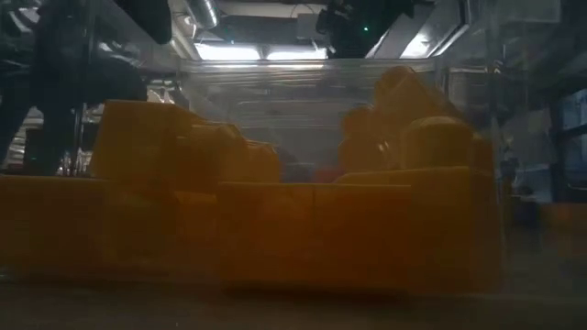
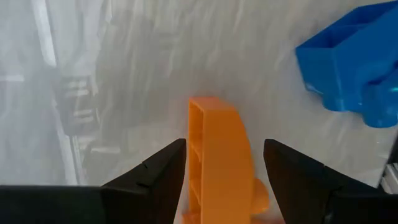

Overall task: Sort blocks
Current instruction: Put the orange game piece into the middle transparent bin

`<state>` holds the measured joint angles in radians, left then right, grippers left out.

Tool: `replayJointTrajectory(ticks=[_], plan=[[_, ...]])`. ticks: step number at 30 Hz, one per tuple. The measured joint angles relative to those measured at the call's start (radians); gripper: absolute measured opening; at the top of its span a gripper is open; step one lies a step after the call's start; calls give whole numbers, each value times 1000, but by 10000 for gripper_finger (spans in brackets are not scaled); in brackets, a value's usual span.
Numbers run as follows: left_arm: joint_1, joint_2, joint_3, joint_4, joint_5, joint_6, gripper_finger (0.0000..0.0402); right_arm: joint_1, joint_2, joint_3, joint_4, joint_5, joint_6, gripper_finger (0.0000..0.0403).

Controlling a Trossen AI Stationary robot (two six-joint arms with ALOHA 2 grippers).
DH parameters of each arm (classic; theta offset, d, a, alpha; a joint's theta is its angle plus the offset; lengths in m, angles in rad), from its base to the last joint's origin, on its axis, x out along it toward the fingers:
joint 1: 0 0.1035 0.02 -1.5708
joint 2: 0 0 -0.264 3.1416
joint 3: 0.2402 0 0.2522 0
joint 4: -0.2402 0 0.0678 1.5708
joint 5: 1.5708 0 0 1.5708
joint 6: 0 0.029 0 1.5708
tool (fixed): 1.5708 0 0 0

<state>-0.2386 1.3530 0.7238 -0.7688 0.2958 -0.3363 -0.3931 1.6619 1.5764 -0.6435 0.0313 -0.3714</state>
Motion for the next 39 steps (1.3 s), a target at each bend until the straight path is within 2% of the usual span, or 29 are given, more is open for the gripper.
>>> replayJointTrajectory(ticks=[15,21,24,30,39], plan=[[-54,172,5,61,-4,-5,203,0,0,0,-75,-2,0,108],[-62,182,5,54,-20,-16,150,0,0,0,-75,-13,0,108],[-62,169,5,46,-23,-18,126,0,-9,0,-80,-53,-1,108],[-61,102,0,26,-34,-16,124,1,-96,1,-98,-52,-2,108],[-61,-86,0,-50,0,-24,127,1,-227,1,-199,-50,3,108]])
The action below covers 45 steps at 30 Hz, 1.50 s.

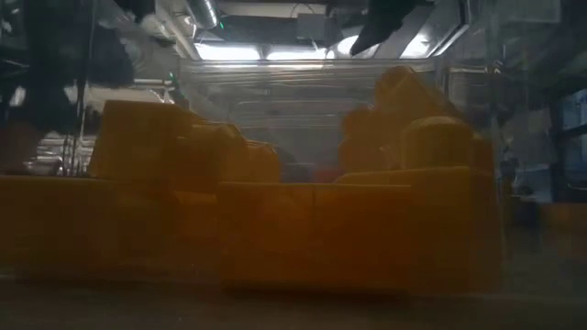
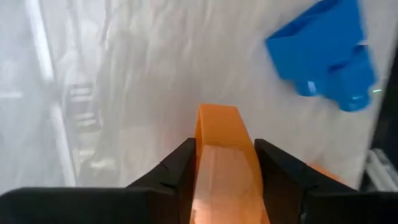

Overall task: Sort blocks
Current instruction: Put the orange game piece into the middle transparent bin

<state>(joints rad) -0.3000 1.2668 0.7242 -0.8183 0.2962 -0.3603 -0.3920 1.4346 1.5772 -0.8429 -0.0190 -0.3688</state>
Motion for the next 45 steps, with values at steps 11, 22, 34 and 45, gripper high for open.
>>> replayJointTrajectory(ticks=[11,22,34,45], plan=[[1,-283,66,35,77,-105,128,34,-82,0,-287,-142,184,108],[90,-349,96,517,-187,13,130,339,-84,0,-640,-7,490,108],[234,-151,97,948,-510,162,135,653,-83,0,-703,96,921,108],[244,67,96,938,-509,56,202,871,-30,0,-704,124,1297,108]])
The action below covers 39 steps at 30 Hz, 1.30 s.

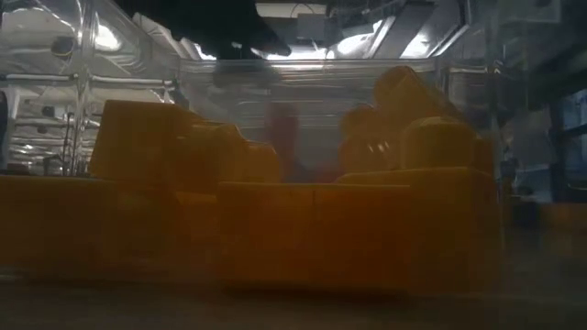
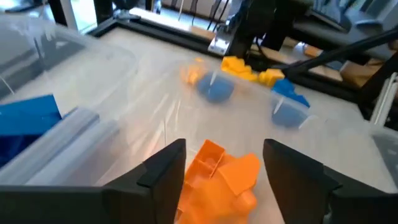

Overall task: Sort blocks
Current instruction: Put the orange game piece into the middle transparent bin, then put the blue game piece into the top transparent bin

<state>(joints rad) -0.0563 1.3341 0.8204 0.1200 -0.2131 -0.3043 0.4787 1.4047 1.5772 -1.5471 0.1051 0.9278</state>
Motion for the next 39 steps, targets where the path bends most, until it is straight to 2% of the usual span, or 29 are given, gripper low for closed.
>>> replayJointTrajectory(ticks=[4,8,11,17,22,28,30,33,35,37,39], plan=[[0,17,0,1,0,-8,224,65,67,0,0,0,131,108],[0,12,0,4,0,1,231,112,155,-1,3,0,189,108],[0,10,0,6,0,23,232,130,226,-1,4,-6,199,108],[0,10,0,5,0,19,232,131,351,-1,2,-91,199,108],[0,10,0,5,0,17,232,130,379,-2,-11,-144,190,108],[0,10,0,5,0,20,232,132,262,-45,-23,-93,144,108],[0,10,0,5,0,20,232,132,189,-117,-22,-72,161,108],[0,10,0,5,0,15,232,132,64,-281,25,-71,295,108],[0,10,0,5,0,13,232,132,-22,-408,140,-76,439,108],[-3,10,0,4,0,12,232,129,-92,-527,334,-81,582,108],[-3,9,0,4,0,15,232,130,-140,-625,523,-72,658,108]])
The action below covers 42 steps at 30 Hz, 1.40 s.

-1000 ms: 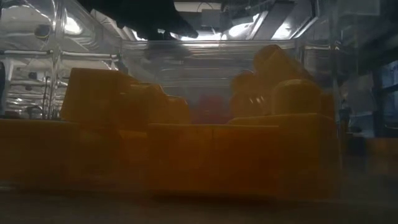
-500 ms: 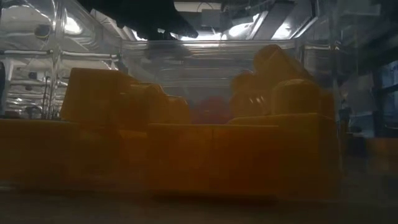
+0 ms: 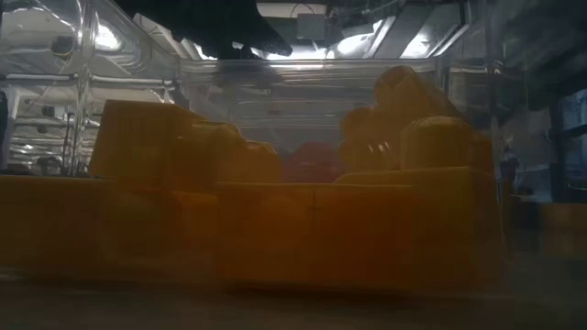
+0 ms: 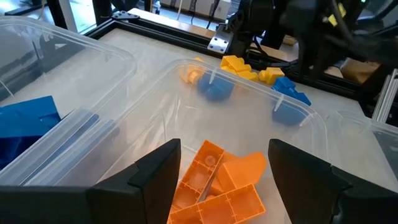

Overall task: Sort blocks
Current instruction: Put the blue game piece into the top transparent bin

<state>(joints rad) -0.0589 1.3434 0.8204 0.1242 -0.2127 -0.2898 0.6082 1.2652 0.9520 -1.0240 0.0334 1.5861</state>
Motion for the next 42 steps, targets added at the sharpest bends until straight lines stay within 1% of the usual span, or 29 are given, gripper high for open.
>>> replayJointTrajectory(ticks=[3,6,10,17,23,31,38,40,42], plan=[[0,0,0,0,0,1,232,0,-21,-101,222,28,5,108],[0,0,0,0,0,3,232,0,-13,-159,291,28,6,108],[1,0,0,0,0,10,232,0,2,-202,278,28,-1,108],[1,-1,0,0,0,10,232,0,8,-206,266,27,-29,108],[1,-1,0,0,0,10,232,0,8,-206,211,-16,-18,108],[1,-1,0,0,0,10,232,0,9,-206,231,36,-14,108],[1,-1,0,0,0,10,232,0,9,-207,213,46,-50,109],[1,-1,0,0,0,10,232,0,9,-207,213,35,-50,115],[1,-1,0,0,0,10,232,0,9,-207,213,0,-50,128]])
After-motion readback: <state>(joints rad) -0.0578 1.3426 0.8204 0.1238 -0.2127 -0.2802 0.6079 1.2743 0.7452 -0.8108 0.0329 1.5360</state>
